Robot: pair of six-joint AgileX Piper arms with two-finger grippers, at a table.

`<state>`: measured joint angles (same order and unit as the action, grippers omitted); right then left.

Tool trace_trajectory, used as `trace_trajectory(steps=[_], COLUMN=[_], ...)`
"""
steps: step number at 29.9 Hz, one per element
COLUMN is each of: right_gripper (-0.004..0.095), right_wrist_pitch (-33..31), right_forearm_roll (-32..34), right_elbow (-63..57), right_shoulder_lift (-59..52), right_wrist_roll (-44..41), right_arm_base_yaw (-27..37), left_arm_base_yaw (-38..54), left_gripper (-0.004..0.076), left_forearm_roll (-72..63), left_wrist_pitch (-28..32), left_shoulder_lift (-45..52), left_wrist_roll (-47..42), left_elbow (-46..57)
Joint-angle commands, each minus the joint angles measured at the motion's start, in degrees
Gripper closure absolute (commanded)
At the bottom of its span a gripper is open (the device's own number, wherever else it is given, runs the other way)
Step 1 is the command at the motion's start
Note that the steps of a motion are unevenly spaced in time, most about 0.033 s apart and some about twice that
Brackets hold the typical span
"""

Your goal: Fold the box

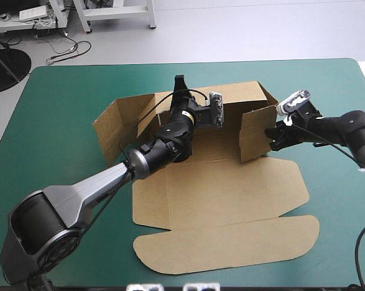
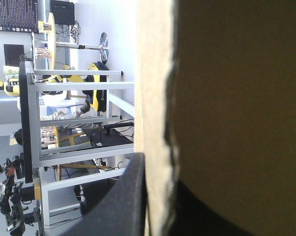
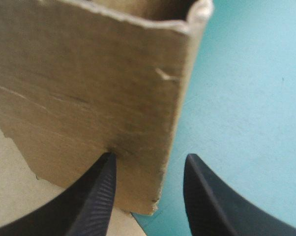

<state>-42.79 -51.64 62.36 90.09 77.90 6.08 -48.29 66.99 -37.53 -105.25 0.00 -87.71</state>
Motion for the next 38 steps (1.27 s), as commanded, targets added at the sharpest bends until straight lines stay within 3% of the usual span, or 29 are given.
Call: trace_trajectory(steps=[1, 6, 10, 12, 15, 22, 25, 28, 29, 32, 34, 38], right_gripper=[0.0499, 0.0499, 0.0527, 0.0632, 0.0926, 0.0908, 0.0908, 0.0908, 0.0908, 0.0908, 0.0908, 0.0908], right_wrist_pitch=[0.86, 0.82, 8.21, 11.31, 13.45, 9.81, 9.31, 9.31, 9.31, 8.84, 7.95, 6.48], right_forearm_roll=[-6.31, -11.43, -16.00, -18.06, -18.78, -18.36, -17.44, -14.32, -13.07, -10.63, -10.49, -10.49], right_elbow=[1.73, 1.73, 1.73, 1.73, 1.73, 1.73, 1.73, 1.73, 1.73, 1.73, 1.73, 1.73], right_shoulder_lift=[-1.30, 0.48, 1.49, 1.72, 1.85, 2.07, 2.07, 2.07, 2.07, 2.07, 2.07, 2.07], right_wrist_roll=[2.29, 6.11, 6.26, 6.26, 6.26, 5.64, 3.25, 0.27, -0.91, -3.65, -3.93, -5.11], right_arm_base_yaw=[-0.78, -3.65, -5.57, -6.19, -6.71, -6.71, -6.71, -6.71, -6.71, -6.71, -6.71, -6.71], left_arm_base_yaw=[-0.48, -1.05, -1.80, -2.19, -2.19, -2.19, -2.19, -2.19, -2.19, -2.19, -2.19, -2.98], left_gripper=[0.0734, 0.0734, 0.0734, 0.0734, 0.0734, 0.0724, 0.0643, 0.0454, 0.0355, 0.0183, 0.0165, 0.0214], left_forearm_roll=[-0.87, -0.87, -0.76, -0.76, -0.76, -0.19, 1.39, 7.88, 10.38, 13.49, 13.64, 15.77], left_wrist_pitch=[1.36, 1.76, 1.79, 1.99, 2.33, 1.94, 1.94, 0.92, 0.60, -0.07, -0.65, -3.78], left_shoulder_lift=[2.15, 2.15, 2.15, 2.15, 2.15, 2.15, 1.77, 0.67, 0.40, -0.47, -0.70, -0.01], left_wrist_roll=[-1.57, -1.57, -1.57, -1.57, -1.37, -1.37, -1.12, -1.12, -1.12, -2.76, -5.95, -8.79], left_elbow=[-1.17, -1.17, -1.17, -1.17, -1.17, -1.17, -1.17, -1.17, -1.17, -1.17, -1.17, -1.17])
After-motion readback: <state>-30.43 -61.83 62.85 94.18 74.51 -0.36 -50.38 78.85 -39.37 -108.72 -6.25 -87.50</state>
